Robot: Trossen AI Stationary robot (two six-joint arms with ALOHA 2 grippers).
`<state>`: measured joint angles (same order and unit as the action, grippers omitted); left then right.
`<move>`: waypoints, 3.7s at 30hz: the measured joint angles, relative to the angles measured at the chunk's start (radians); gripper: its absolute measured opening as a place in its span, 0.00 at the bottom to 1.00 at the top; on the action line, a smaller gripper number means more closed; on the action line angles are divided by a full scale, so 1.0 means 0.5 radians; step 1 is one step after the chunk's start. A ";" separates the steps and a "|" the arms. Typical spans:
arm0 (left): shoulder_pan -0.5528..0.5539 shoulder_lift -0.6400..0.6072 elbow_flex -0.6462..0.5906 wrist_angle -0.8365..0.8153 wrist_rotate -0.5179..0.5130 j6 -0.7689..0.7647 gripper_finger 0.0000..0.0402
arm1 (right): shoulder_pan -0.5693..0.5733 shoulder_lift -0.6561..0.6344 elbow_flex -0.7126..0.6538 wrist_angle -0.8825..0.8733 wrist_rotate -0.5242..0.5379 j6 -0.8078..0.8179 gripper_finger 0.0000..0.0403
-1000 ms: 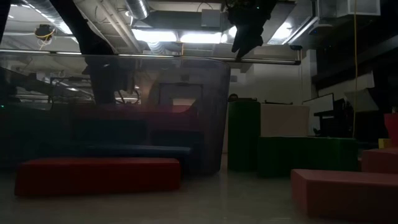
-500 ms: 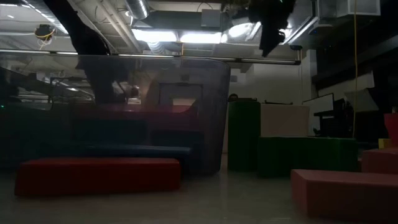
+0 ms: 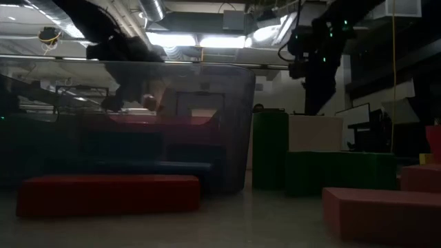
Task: Sort blocks
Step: Put the red block into the top pink bin, then put the violet block into the top green bin
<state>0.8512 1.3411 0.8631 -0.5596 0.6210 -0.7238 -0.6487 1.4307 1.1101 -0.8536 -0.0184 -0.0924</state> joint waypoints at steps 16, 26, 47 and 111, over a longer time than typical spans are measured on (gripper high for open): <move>-0.942 -0.006 0.001 0.007 -0.268 0.471 0.27 | -0.054 0.128 -0.366 0.520 0.245 -0.617 0.63; -1.146 -0.006 0.001 0.071 -0.585 0.513 0.38 | -0.255 0.294 -0.367 0.547 0.090 -0.720 0.63; -1.192 -0.007 0.001 0.066 -0.667 0.513 0.48 | -0.355 0.600 -0.350 0.729 -0.170 -0.870 0.51; 0.385 -0.008 0.002 -0.153 -0.968 0.888 0.48 | 0.525 1.241 0.502 2.075 -0.196 0.086 0.39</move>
<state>1.0435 1.3373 0.8642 -0.6359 0.1370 -0.2800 -0.3862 2.0510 1.3609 0.1841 -0.1165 -0.0494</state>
